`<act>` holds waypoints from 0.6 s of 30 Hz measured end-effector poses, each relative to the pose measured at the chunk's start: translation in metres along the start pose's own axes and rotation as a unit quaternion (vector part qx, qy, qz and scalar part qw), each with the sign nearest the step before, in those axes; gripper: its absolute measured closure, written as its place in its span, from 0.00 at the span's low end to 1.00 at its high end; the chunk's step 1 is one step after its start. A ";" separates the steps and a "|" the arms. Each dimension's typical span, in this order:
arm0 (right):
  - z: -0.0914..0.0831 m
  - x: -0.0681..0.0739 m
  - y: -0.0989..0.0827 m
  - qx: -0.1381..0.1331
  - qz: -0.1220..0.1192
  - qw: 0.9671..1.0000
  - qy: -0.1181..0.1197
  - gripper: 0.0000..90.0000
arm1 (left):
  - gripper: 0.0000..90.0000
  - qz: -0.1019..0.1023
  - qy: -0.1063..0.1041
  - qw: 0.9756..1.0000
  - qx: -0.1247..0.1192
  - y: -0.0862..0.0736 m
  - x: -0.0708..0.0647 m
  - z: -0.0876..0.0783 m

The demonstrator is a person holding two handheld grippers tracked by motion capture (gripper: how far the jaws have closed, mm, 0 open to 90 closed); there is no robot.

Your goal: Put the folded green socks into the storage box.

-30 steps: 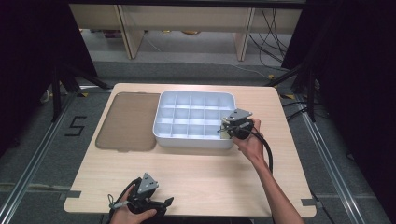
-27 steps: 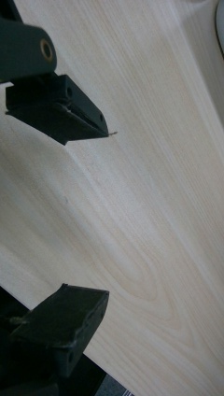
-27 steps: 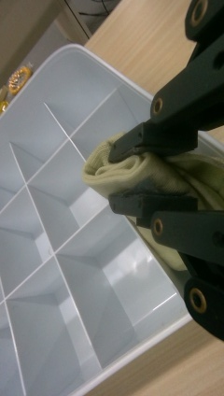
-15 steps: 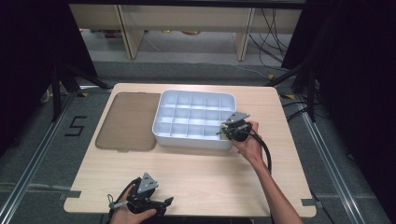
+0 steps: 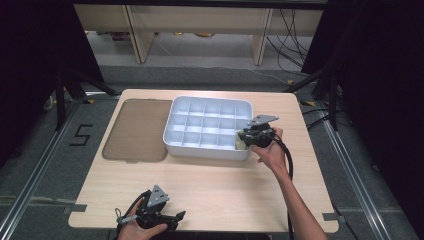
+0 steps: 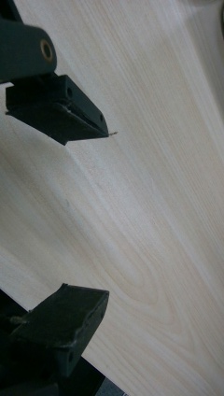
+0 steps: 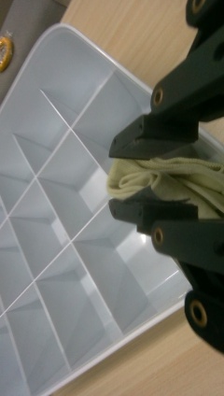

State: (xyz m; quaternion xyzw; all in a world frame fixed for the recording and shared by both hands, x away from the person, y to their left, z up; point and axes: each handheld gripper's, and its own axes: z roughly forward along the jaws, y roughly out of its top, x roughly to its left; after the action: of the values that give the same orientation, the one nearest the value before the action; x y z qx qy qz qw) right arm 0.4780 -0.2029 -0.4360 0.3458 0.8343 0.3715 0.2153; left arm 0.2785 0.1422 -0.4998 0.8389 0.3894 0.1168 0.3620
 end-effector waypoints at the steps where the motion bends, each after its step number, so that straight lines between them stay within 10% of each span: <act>1: -0.003 -0.001 0.002 -0.002 -0.004 1.000 0.003 0.86 | 0.20 0.004 -0.001 1.000 0.005 0.000 0.001 0.000; 18: 0.021 0.008 0.000 0.079 -0.021 0.997 0.004 0.98 | 0.20 0.019 0.003 1.000 0.014 0.000 0.003 -0.001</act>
State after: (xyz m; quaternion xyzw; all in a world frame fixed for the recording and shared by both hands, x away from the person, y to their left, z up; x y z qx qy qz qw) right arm 0.4855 -0.1865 -0.4503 0.3429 0.8689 0.3014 0.1914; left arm 0.2803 0.1450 -0.4996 0.8507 0.3761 0.1210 0.3466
